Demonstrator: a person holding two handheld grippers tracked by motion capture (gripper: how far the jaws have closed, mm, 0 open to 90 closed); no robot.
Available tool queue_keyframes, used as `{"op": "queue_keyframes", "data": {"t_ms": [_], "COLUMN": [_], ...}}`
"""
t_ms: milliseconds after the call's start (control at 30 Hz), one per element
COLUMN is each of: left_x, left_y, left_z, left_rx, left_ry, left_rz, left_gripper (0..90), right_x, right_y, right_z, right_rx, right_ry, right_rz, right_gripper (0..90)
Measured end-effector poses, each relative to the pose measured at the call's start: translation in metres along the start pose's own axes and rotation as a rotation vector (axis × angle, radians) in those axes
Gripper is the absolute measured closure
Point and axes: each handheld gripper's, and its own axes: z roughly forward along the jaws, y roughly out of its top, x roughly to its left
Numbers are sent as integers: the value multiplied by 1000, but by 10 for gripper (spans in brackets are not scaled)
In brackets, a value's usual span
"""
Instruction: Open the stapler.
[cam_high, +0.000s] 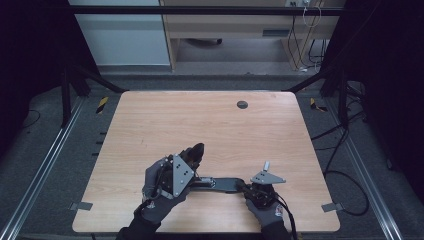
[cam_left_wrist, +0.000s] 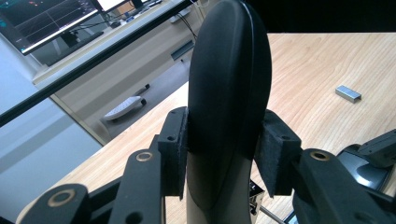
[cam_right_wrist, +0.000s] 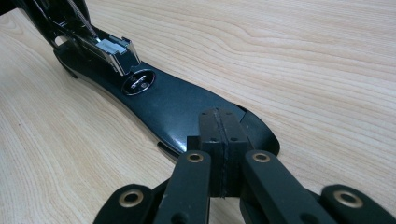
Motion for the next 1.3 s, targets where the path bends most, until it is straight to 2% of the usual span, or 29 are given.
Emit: {"op": "queue_keyframes", "data": {"t_ms": [233,433,633,1133,1300], "left_x": [9,13,25,41,41], "left_y": [-4,-7,-13,-26,-27], "left_z": [-6,-11,-19,-30,-31], "left_rx": [-17,-17,-31,-61,-60], "left_ry": [0,11,19,32,36], "left_rz": [-49,-64,-127,-228,-232], "left_gripper": [584,586,591,596,597], "right_x": [0,0,0,0,0], "right_y": [0,1,1,1,1], "right_z": [0,0,1,1,1], "right_rx": [2,4,3,8,9], "right_ry": [0,6,8,6,7], "right_rz": [-6,5,4,-4,-2], "right_gripper": [900,900,900,900,900]}}
